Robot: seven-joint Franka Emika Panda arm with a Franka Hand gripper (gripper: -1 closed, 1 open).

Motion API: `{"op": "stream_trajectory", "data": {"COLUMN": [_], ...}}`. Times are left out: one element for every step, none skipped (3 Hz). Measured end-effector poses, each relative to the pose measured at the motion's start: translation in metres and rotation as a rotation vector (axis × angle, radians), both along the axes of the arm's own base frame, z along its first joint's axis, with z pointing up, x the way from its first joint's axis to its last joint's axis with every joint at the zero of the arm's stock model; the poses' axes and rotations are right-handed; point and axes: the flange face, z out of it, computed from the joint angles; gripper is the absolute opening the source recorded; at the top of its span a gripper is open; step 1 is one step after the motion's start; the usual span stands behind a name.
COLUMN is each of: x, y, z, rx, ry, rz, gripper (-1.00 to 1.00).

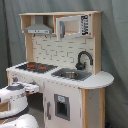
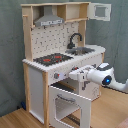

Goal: Play with the kitchen

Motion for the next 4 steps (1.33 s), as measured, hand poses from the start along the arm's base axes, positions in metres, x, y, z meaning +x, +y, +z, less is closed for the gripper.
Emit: {"op": "stream_trajectory", "data": {"x": [-0.0002,-0.0006,-0.0028,-0.0031], "y": [-0.0001,-0.0003,0.0002,0.0005], "z": [0.0000,0.0001,0.0009,0.0010], "rx": [-0.038,-0.034,0.099,0.209], "ry": [-0.002,-0.003,-0.016,-0.021], "rz": [-0.007,-0.010,-0.032,-0.036], "gripper": [-1.00,1.00,1.00,1.00]}}
